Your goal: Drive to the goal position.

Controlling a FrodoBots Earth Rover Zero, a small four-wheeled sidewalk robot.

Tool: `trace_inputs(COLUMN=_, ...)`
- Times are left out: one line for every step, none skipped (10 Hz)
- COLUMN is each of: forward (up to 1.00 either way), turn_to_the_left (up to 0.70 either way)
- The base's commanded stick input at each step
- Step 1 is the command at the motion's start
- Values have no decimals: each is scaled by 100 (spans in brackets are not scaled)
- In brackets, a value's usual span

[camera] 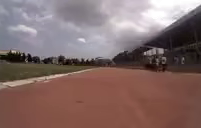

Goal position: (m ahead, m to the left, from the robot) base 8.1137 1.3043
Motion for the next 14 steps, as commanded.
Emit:
trace_inputs(forward=45, turn_to_the_left=0)
trace_inputs(forward=45, turn_to_the_left=0)
trace_inputs(forward=45, turn_to_the_left=0)
trace_inputs(forward=45, turn_to_the_left=0)
trace_inputs(forward=45, turn_to_the_left=0)
trace_inputs(forward=45, turn_to_the_left=0)
trace_inputs(forward=45, turn_to_the_left=0)
trace_inputs(forward=45, turn_to_the_left=0)
trace_inputs(forward=45, turn_to_the_left=0)
trace_inputs(forward=45, turn_to_the_left=0)
trace_inputs(forward=45, turn_to_the_left=0)
trace_inputs(forward=45, turn_to_the_left=0)
trace_inputs(forward=45, turn_to_the_left=0)
trace_inputs(forward=45, turn_to_the_left=0)
